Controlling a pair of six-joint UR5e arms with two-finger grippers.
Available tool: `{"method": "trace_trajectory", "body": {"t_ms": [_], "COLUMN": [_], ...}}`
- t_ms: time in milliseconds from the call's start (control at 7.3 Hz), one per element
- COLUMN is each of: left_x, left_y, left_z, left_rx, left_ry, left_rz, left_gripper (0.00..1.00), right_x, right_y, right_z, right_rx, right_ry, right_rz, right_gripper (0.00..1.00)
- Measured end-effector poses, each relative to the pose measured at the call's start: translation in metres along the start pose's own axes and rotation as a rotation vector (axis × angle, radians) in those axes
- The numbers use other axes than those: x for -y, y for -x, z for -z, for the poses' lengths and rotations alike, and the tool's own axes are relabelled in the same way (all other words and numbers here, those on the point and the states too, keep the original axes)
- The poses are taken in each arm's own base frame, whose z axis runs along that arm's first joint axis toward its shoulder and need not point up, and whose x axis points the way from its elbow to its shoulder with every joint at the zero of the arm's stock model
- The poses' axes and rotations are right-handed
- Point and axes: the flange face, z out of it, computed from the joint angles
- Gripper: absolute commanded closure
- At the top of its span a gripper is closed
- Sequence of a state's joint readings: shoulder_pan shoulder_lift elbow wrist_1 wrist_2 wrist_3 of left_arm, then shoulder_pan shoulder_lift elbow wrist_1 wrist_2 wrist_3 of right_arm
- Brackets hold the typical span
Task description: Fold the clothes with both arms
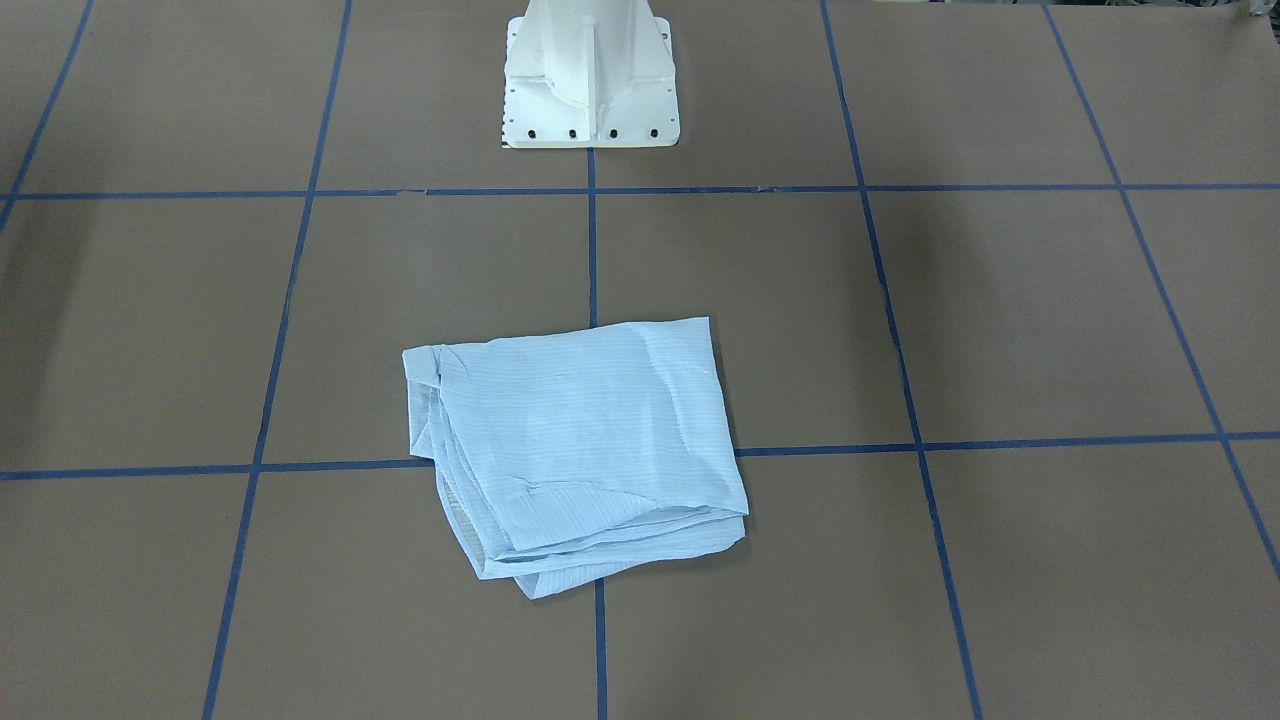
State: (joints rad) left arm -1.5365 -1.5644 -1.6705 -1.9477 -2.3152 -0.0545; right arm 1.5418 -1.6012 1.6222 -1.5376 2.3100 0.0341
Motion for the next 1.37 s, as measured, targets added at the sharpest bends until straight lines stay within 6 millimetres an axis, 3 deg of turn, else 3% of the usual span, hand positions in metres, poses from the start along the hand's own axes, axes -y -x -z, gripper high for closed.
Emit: {"method": "trace_trajectory", "body": {"t_ms": [411,1370], "left_x": [-0.0166,-0.0141], "left_y": [0.0017,-0.0022], "left_z": [-0.0016,0.0010], "left_rx": [-0.004,-0.006], "left_ry": [-0.002,-0.009], "left_rz": [0.003,-0.007], "left_gripper": [0.00,0.00], "right_x": [-0.0021,-0.0043], "right_y": [0.0034,0.0024], "right_z": [-0.0043,-0.0094], "right_rx": [-0.002,0.011], "right_ry": [0.026,0.035], "right_rz": [-0.003,-0.012], "right_gripper": [0.00,0.00]}}
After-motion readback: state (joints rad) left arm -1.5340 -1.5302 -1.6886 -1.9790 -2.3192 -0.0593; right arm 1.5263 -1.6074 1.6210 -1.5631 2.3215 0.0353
